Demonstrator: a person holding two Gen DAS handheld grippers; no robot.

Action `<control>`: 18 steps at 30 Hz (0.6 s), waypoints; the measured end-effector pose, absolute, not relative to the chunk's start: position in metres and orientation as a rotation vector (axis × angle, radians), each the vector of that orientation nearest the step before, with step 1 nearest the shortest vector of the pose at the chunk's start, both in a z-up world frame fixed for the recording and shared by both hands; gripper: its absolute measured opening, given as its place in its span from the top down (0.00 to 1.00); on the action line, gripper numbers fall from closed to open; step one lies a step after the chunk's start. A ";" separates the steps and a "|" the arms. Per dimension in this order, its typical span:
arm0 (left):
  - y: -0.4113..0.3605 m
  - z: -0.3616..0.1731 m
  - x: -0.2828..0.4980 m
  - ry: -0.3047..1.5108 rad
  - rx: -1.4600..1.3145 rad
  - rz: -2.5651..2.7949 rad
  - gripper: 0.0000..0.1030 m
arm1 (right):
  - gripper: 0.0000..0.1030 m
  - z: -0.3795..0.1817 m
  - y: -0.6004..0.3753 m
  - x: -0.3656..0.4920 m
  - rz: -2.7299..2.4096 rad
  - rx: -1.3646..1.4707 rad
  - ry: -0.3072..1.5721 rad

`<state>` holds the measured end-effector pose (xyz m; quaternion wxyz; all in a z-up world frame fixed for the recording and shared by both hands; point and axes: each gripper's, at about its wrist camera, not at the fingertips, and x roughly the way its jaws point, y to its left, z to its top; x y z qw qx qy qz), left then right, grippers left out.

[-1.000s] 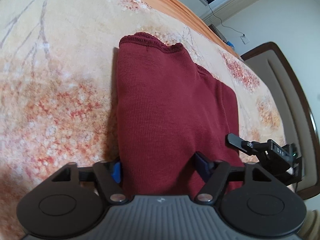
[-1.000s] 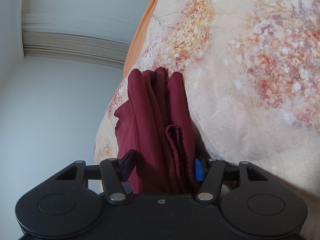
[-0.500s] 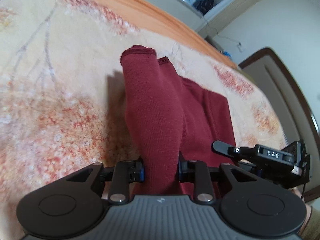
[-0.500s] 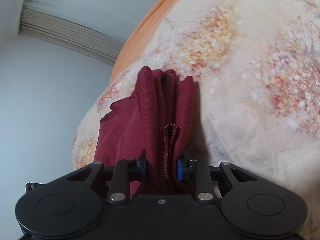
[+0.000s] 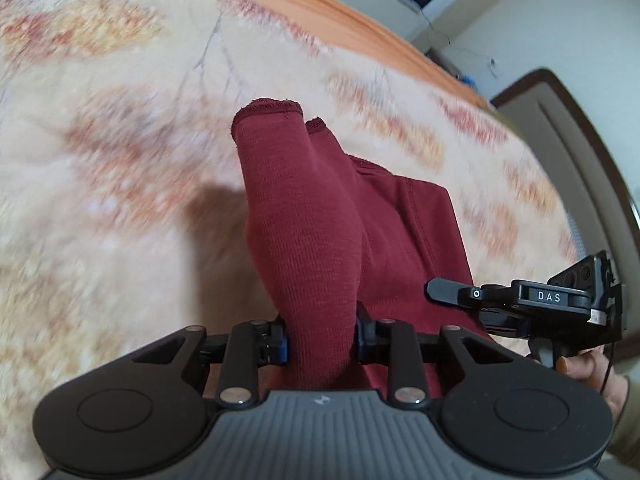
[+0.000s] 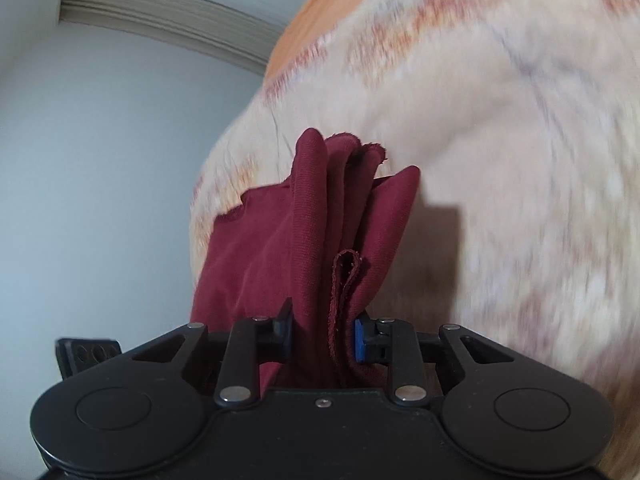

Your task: Fold small clothes

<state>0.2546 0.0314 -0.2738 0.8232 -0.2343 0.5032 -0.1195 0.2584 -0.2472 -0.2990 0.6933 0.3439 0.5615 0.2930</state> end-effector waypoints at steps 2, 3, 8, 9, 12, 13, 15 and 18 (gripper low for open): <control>0.034 -0.293 0.245 1.072 -0.465 -0.260 0.70 | 0.72 -0.318 -0.242 0.243 0.634 0.775 1.245; 0.037 -0.305 0.241 1.075 -0.467 -0.266 0.69 | 0.72 -0.328 -0.241 0.238 0.614 0.779 1.242; 0.050 -0.324 0.235 1.069 -0.459 -0.314 0.60 | 0.70 -0.345 -0.241 0.228 0.586 0.813 1.220; 0.053 -0.321 0.234 1.070 -0.460 -0.316 0.59 | 0.69 -0.342 -0.239 0.227 0.589 0.794 1.220; 0.060 -0.309 0.228 1.077 -0.441 -0.283 0.53 | 0.64 -0.330 -0.243 0.230 0.571 0.753 1.220; 0.064 -0.304 0.225 1.081 -0.449 -0.272 0.53 | 0.63 -0.325 -0.246 0.230 0.560 0.738 1.216; 0.068 -0.292 0.217 1.091 -0.464 -0.238 0.48 | 0.62 -0.312 -0.255 0.229 0.529 0.709 1.201; 0.063 -0.267 0.206 1.079 -0.455 -0.196 0.22 | 0.60 -0.281 -0.268 0.221 0.505 0.672 1.159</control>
